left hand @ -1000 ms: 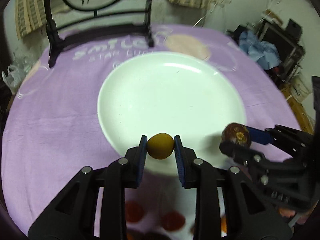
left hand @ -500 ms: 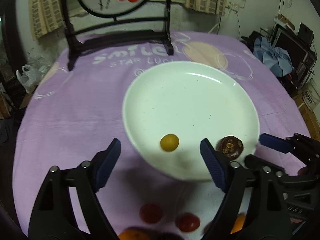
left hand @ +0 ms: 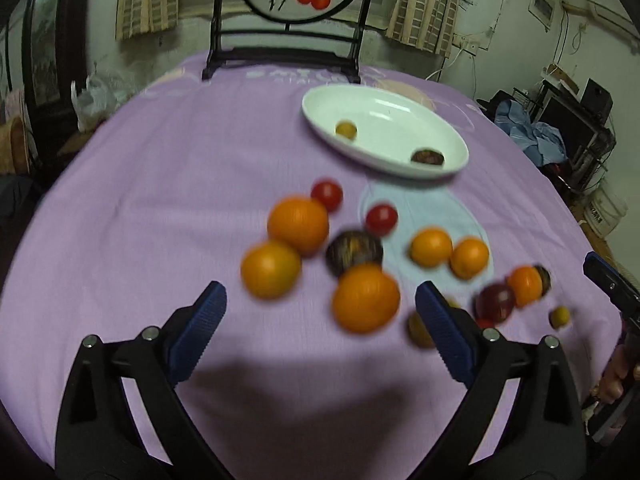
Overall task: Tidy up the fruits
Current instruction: 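Grasp a small yellow fruit with the right tool while the left tool grasps an orange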
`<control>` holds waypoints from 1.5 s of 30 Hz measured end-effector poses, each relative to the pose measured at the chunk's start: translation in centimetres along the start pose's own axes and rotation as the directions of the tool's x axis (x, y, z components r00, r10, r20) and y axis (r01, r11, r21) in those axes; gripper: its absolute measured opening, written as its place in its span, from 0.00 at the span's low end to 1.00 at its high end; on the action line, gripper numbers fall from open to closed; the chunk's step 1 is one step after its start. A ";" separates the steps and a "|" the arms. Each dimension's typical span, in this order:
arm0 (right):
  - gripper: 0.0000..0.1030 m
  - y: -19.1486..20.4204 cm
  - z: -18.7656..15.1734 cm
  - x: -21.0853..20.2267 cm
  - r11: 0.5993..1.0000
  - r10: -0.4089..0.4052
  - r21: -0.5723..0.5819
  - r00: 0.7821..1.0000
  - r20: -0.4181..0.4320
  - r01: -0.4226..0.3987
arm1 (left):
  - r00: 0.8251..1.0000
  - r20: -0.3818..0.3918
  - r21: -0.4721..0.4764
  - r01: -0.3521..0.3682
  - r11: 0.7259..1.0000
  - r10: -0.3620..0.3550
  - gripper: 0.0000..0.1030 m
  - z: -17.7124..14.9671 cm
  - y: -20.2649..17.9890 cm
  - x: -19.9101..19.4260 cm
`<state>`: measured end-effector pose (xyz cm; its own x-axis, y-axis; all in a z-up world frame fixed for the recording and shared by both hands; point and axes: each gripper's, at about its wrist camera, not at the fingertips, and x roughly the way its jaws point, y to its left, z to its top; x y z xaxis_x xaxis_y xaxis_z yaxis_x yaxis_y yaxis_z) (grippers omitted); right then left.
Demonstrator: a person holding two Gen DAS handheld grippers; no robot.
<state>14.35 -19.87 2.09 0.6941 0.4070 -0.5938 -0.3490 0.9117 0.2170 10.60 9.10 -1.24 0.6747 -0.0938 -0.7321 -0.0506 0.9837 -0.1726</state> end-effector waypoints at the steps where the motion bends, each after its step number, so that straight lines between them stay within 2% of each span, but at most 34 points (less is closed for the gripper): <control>1: 0.63 -0.7 -1.3 -1.2 0.999 -0.023 0.024 1.000 0.019 0.022 | 1.000 -0.002 -0.003 0.013 1.000 -0.013 0.94 -0.7 0.1 0.0; 3: 0.63 -1.6 -3.3 -2.5 0.997 -0.056 0.045 0.998 0.026 0.055 | 1.000 -0.010 0.012 0.024 1.000 -0.024 0.94 -2.1 0.0 0.1; 6: 0.63 -2.5 -6.1 -3.7 0.994 -0.106 0.020 0.994 -0.005 0.106 | 1.000 -0.010 0.059 -0.005 0.998 0.005 0.94 -3.2 -0.7 0.4; 9: 0.63 -2.6 -7.2 -3.6 0.986 -0.166 -0.019 0.986 -0.031 0.165 | 0.999 0.035 0.126 -0.022 0.992 0.018 0.94 -3.8 -1.6 -0.2; 12: 0.63 -2.2 -7.8 -3.0 0.984 -0.175 -0.048 0.983 -0.053 0.173 | 0.999 0.027 0.140 -0.041 0.989 0.038 0.94 -3.8 -1.8 0.1; 15: 0.62 -2.3 -8.4 -2.5 0.983 -0.180 -0.052 0.981 -0.074 0.177 | 0.999 0.024 0.143 -0.027 0.989 0.023 0.94 -3.8 -1.8 0.0; 17: 0.53 -2.6 -8.8 -1.8 0.985 -0.168 -0.042 0.981 -0.101 0.165 | 1.000 0.021 0.133 -0.022 0.991 0.019 0.94 -3.7 -1.6 0.0; 25: 0.42 -2.8 -9.0 -1.2 0.986 -0.166 -0.037 0.979 -0.122 0.163 | 0.999 0.030 0.100 0.013 0.995 -0.016 0.94 -3.6 -1.0 -0.3; 27: 0.34 -2.9 -9.1 -0.9 0.983 -0.180 -0.039 0.974 -0.138 0.177 | 0.999 0.028 0.079 0.018 0.997 -0.021 0.94 -3.4 -0.7 -0.3; 28: 0.29 -3.0 -9.2 -0.7 0.981 -0.191 -0.043 0.971 -0.142 0.187 | 0.999 0.027 0.070 0.027 0.997 -0.029 0.94 -3.3 -0.5 -0.3; 31: 0.26 -3.0 -9.2 -0.8 0.981 -0.193 -0.039 0.971 -0.138 0.189 | 0.997 0.014 0.029 0.079 0.996 -0.079 0.93 -2.5 0.7 -0.2; 33: 0.26 -3.0 -9.1 -1.2 0.984 -0.176 -0.027 0.976 -0.130 0.174 | 0.995 0.024 0.013 0.095 0.995 -0.096 0.89 -1.6 1.7 -0.3; 36: 0.26 -2.6 -8.7 -1.8 0.987 -0.162 -0.038 0.980 -0.113 0.159 | 0.998 0.035 0.006 0.061 0.998 -0.061 0.81 0.1 3.3 0.2; 37: 0.26 -2.5 -8.6 -2.0 0.987 -0.156 -0.044 0.982 -0.105 0.152 | 0.998 0.026 -0.003 0.057 0.998 -0.057 0.79 0.6 3.8 0.6; 41: 0.26 -2.0 -8.4 -2.3 0.991 -0.128 -0.043 0.987 -0.093 0.124 | 0.997 -0.036 -0.035 0.073 0.997 -0.074 0.60 1.9 5.5 2.9; 45: 0.26 -1.9 -8.3 -2.2 0.992 -0.121 -0.041 0.988 -0.097 0.118 | 0.992 -0.061 -0.034 0.110 0.993 -0.112 0.57 2.5 5.8 3.8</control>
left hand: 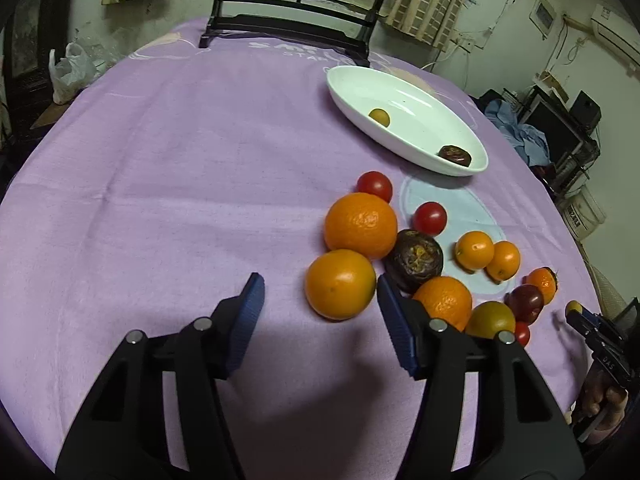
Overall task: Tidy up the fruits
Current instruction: 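Grasp a small yellow fruit with the right tool while the left tool grasps an orange, then lower both held fruits into the white plate and open both tools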
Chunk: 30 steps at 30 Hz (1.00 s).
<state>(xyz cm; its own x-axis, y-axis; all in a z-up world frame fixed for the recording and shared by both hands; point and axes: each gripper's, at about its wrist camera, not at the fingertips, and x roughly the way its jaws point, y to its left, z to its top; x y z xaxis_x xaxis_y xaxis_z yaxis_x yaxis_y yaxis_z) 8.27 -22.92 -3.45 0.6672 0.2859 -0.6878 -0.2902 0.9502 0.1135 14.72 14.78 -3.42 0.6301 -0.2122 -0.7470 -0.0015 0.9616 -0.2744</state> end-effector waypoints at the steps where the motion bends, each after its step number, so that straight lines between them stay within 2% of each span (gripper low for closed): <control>1: 0.26 0.0 0.0 0.0 1.000 -0.001 0.000 1.000 -0.001 0.001 | 1.000 0.002 0.009 -0.006 1.000 0.006 0.56 0.1 -0.1 0.1; 5: 0.26 -0.1 0.2 0.1 1.000 0.000 0.007 1.000 -0.004 0.000 | 1.000 -0.021 0.052 0.001 0.999 0.000 0.53 0.4 -1.1 1.1; 9: 0.26 -0.1 0.1 0.3 1.000 0.010 0.008 1.000 -0.007 -0.010 | 0.998 -0.060 0.083 -0.013 0.996 0.018 0.40 0.4 -1.8 2.1; 14: 0.26 -0.2 0.2 0.3 1.000 0.013 0.011 1.000 -0.008 -0.013 | 0.997 -0.057 0.104 -0.044 0.994 0.051 0.39 0.3 -2.2 2.2; 19: 0.26 -0.1 0.3 0.3 1.000 0.023 0.010 1.000 -0.004 -0.023 | 0.998 -0.050 0.096 -0.037 0.995 0.042 0.38 0.0 -2.0 1.8; 24: 0.26 0.1 0.7 0.0 0.999 0.037 0.004 0.999 0.006 -0.037 | 1.000 -0.004 0.068 -0.010 0.998 0.010 0.38 0.3 -1.9 0.1; 30: 0.26 1.1 3.1 0.1 0.995 0.097 -0.023 0.995 0.037 -0.096 | 0.994 0.089 0.084 0.048 0.995 -0.055 0.38 4.1 -5.2 -1.0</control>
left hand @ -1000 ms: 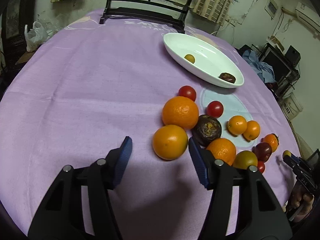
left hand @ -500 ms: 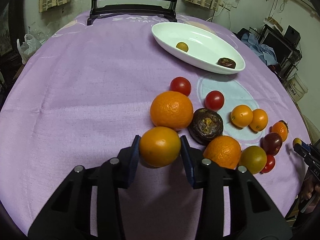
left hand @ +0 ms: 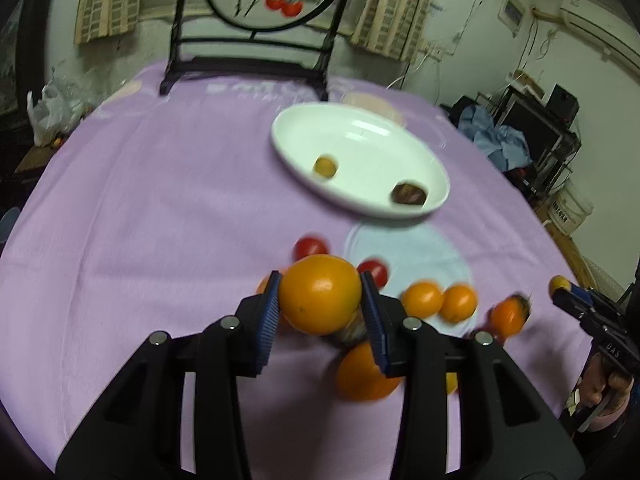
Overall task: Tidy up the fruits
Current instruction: 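Lower both held fruits into the white plate and open both tools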
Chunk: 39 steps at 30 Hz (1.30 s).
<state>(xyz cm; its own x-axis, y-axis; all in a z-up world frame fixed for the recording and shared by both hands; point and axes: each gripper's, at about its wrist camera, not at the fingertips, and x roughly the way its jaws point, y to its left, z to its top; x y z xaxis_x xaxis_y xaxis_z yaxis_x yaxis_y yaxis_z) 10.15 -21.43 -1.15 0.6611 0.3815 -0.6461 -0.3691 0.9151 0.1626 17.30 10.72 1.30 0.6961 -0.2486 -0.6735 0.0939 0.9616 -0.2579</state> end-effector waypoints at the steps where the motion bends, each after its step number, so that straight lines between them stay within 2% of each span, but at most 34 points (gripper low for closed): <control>1: 0.26 0.4 1.1 0.1 1.000 0.020 -0.009 1.000 0.020 -0.020 | 1.000 0.010 0.000 0.010 1.000 -0.010 0.38 0.8 -0.5 0.3; 4: 0.26 1.3 3.8 0.8 0.998 0.062 -0.026 0.995 0.073 -0.060 | 1.000 0.012 -0.001 0.027 1.000 -0.027 0.39 4.1 -2.7 3.0; 6: 0.26 1.6 6.1 2.1 0.997 0.080 -0.017 0.992 0.101 -0.079 | 1.000 -0.020 -0.006 0.020 1.000 -0.020 0.39 6.1 -4.0 5.6; 9: 0.26 1.3 9.9 5.5 0.994 0.102 0.031 0.990 0.100 -0.106 | 0.997 -0.068 -0.008 -0.024 1.000 0.024 0.39 7.9 -4.9 9.1; 11: 0.26 1.1 12.3 8.4 0.995 0.078 0.060 0.994 0.080 -0.083 | 0.994 -0.080 0.019 -0.072 0.997 0.074 0.39 8.3 -5.2 10.7; 14: 0.26 0.7 14.6 12.7 0.994 0.054 0.090 0.998 0.018 -0.055 | 0.989 -0.107 0.048 -0.102 0.994 0.107 0.39 8.7 -5.3 12.4; 18: 0.26 -0.1 15.9 16.9 0.994 0.019 0.110 0.998 -0.060 -0.012 | 0.982 -0.142 0.057 -0.114 0.992 0.121 0.39 8.8 -4.8 13.9; 21: 0.26 -0.1 15.8 17.8 0.995 0.022 0.102 0.997 -0.077 -0.015 | 0.979 -0.154 0.060 -0.123 0.991 0.130 0.39 8.7 -4.8 14.4; 22: 0.26 -0.1 15.8 17.8 0.995 0.022 0.102 0.997 -0.077 -0.015 | 0.979 -0.157 0.060 -0.124 0.990 0.132 0.39 8.6 -4.7 14.5; 23: 0.26 0.1 15.9 18.1 0.996 0.022 0.093 0.996 -0.082 -0.015 | 0.978 -0.158 0.064 -0.129 0.990 0.138 0.44 8.6 -4.7 14.5; 24: 0.26 0.1 15.8 18.1 0.996 0.022 0.091 0.996 -0.084 -0.015 | 0.978 -0.153 0.068 -0.135 0.988 0.144 0.52 8.6 -4.7 14.2; 25: 0.27 0.1 15.8 18.2 0.996 0.024 0.092 0.996 -0.086 -0.016 | 0.977 -0.142 0.067 -0.151 0.986 0.159 0.68 8.7 -4.7 13.8; 26: 0.32 0.1 15.9 18.4 0.995 0.027 0.094 0.995 -0.091 -0.018 | 0.976 -0.117 0.056 -0.178 0.983 0.183 0.82 8.8 -4.6 12.9; 28: 0.42 0.0 15.7 18.3 0.995 0.029 0.096 0.995 -0.097 -0.020 | 0.982 -0.072 0.033 -0.172 0.985 0.174 0.89 9.0 -4.3 10.9; 29: 0.53 0.0 15.6 18.1 0.995 0.029 0.100 0.995 -0.097 -0.020 | 0.984 -0.053 0.019 -0.166 0.986 0.167 0.91 9.0 -4.2 9.8; 32: 0.60 -0.2 15.6 16.2 0.992 0.049 0.118 0.997 -0.066 -0.041 | 0.987 0.003 -0.005 -0.159 0.987 0.159 0.95 8.3 -3.4 6.8; 36: 0.62 -0.4 14.7 12.6 0.991 0.054 0.120 0.999 0.006 -0.054 | 0.980 0.026 0.007 -0.198 0.980 0.198 0.96 5.6 -2.5 4.8; 39: 0.62 -0.7 12.4 10.2 0.989 0.072 0.130 0.997 0.034 -0.076 | 0.978 0.021 0.008 -0.210 0.978 0.209 0.96 3.6 -1.8 3.9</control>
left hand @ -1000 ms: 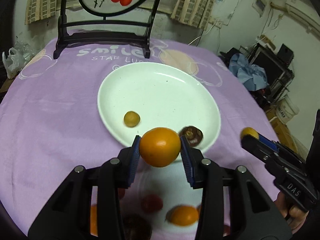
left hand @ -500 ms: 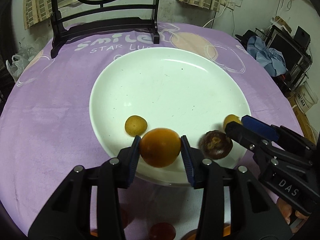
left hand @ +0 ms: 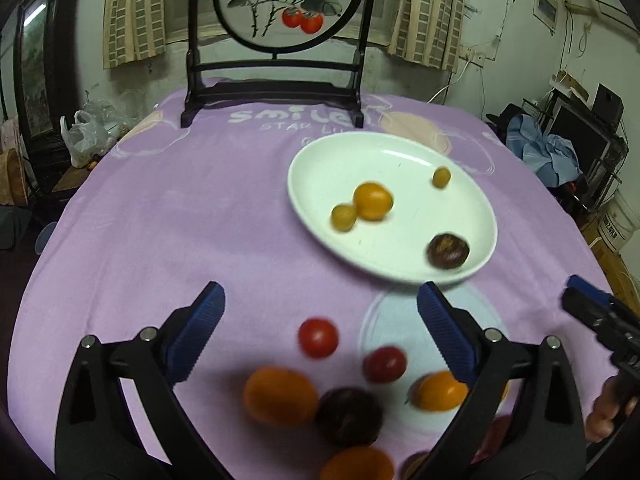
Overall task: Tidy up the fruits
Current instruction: 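Grasp a mandarin with the right tool while the left tool grasps an orange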
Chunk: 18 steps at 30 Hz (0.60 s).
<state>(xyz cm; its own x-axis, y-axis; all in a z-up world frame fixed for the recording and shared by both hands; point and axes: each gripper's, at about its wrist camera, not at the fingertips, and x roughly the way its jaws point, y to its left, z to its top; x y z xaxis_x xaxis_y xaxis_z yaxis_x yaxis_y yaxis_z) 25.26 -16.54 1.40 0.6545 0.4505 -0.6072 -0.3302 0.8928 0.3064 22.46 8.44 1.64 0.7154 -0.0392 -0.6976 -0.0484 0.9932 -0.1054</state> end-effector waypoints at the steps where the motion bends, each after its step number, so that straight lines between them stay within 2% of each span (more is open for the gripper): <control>1: 0.62 -0.1 -0.8 -0.7 1.000 0.002 0.004 1.000 0.005 -0.002 | 1.000 0.001 -0.008 0.005 1.000 -0.005 0.96 -0.6 0.5 -0.3; 6: 0.62 -0.7 -4.4 -4.9 0.999 -0.049 -0.004 0.998 0.036 0.050 | 0.999 0.001 -0.088 0.035 0.996 -0.035 0.96 -3.4 3.3 -1.3; 8: 0.61 -1.0 -5.8 -6.5 0.997 -0.074 -0.003 0.996 0.049 0.074 | 0.999 -0.002 -0.097 0.043 0.994 -0.043 0.96 -4.0 3.7 -1.6; 10: 0.61 -1.1 -7.3 -7.6 0.998 -0.064 -0.006 0.997 0.039 0.065 | 0.999 0.003 -0.090 0.034 0.995 -0.034 0.96 -4.5 3.8 -1.9; 15: 0.62 0.0 -10.0 -8.2 0.994 -0.062 -0.088 0.998 -0.011 0.061 | 0.999 0.029 -0.073 0.037 0.997 -0.035 0.96 -5.0 3.7 -2.8; 18: 0.62 1.2 -10.9 -8.2 0.984 -0.091 -0.157 0.996 0.000 0.090 | 0.999 0.025 -0.081 0.042 0.996 -0.040 0.96 -5.0 3.8 -2.7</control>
<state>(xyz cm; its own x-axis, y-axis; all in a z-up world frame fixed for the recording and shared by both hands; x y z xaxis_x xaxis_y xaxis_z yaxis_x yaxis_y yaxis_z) 12.08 -19.14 -1.28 0.6822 0.3672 -0.6323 -0.3722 0.9187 0.1319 16.85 11.77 -0.37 0.7341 -0.0760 -0.6748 -0.0749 0.9786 -0.1917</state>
